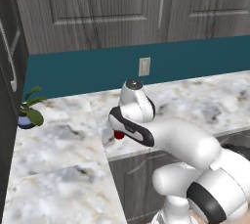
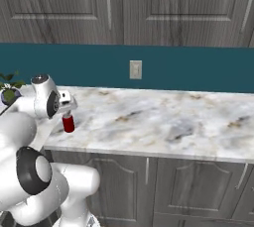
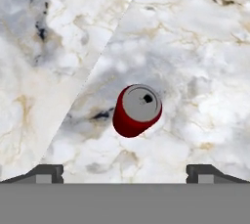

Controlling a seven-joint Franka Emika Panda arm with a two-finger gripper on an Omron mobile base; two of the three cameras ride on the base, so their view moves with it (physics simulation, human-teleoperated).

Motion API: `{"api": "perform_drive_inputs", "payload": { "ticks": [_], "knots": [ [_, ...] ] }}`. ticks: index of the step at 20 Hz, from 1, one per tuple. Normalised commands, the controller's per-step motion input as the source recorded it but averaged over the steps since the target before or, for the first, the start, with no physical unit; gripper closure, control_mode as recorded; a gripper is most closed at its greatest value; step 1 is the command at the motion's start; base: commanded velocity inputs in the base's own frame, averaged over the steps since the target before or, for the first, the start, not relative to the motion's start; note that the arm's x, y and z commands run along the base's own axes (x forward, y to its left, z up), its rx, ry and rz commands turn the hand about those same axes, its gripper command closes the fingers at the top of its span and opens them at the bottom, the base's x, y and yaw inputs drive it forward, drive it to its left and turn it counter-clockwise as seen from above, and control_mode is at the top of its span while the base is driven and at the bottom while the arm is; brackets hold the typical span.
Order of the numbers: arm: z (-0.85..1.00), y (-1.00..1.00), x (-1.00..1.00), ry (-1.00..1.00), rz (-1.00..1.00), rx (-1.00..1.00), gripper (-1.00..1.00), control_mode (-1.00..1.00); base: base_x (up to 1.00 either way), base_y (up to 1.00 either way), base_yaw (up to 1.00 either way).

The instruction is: Four empty soda cans are scattered around the kitchen. Gather all the cans and cluster them next to the stove for recycling.

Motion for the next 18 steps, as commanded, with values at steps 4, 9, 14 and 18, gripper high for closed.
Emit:
{"api": "perform_drive_inputs", "payload": {
  "ticks": [4,9,14,18],
  "knots": [
    [-0.11,0.26,0.39,0.01,0.0,0.0,-1.0,-1.0,0.0,0.0,0.0],
    [-0.2,0.04,0.3,0.0,0.0,0.0,-1.0,-1.0,0.0,0.0,0.0],
    [-0.08,-0.03,0.04,0.0,0.01,0.0,-1.0,-1.0,0.0,0.0,0.0],
    [-0.15,-0.01,0.0,0.0,0.0,0.0,-1.0,-1.0,0.0,0.0,0.0]
  ]
}}
